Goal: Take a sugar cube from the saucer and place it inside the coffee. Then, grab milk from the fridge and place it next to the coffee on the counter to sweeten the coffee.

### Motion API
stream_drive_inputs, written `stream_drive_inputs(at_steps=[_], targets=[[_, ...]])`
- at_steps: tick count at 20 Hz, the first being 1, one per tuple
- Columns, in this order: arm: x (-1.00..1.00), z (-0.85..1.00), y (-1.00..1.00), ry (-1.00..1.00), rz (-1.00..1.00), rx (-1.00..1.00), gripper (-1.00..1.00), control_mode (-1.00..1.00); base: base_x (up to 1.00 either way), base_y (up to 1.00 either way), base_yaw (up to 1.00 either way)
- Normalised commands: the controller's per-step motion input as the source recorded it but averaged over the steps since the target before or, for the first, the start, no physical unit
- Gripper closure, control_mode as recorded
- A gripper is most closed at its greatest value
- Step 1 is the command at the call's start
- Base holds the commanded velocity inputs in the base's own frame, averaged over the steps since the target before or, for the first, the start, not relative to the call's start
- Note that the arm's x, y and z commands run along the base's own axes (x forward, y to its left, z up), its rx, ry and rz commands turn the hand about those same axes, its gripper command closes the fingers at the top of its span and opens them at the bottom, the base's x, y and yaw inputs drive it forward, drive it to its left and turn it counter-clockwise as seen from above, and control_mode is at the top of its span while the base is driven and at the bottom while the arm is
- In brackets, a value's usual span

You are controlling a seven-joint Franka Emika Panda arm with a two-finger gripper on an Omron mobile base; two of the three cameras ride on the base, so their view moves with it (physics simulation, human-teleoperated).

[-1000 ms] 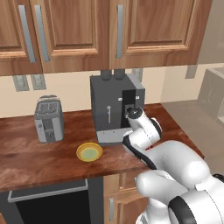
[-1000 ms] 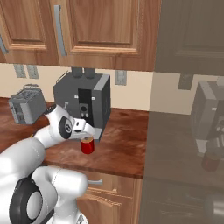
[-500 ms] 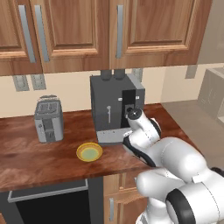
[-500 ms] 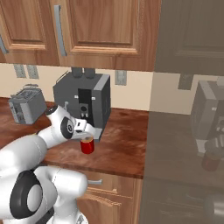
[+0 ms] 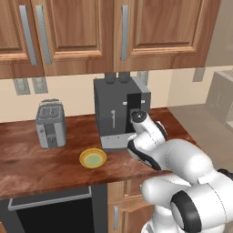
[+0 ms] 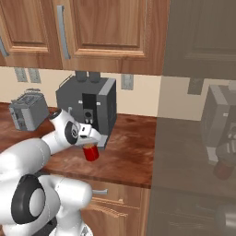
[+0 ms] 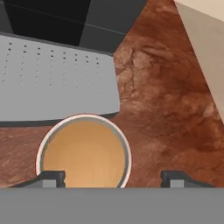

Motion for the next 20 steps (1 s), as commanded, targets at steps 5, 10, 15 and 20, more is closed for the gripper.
stream_drive_inputs(at_steps=[5,10,15,20], targets=[[-0.03,0.04,0.00,-0.05,0.00,0.00,-1.00,-1.00,0.00,0.00,0.00],[-0.19,0.31,0.00,-0.06,0.00,0.00,-1.00,-1.00,0.00,0.00,0.00],[-0.21,0.37,-0.01,-0.06,0.00,0.01,-1.00,-1.00,0.00,0.00,0.00],[-0.59,0.47,0.00,-0.16,0.00,0.11,-1.00,-1.00,0.00,0.00,0.00]])
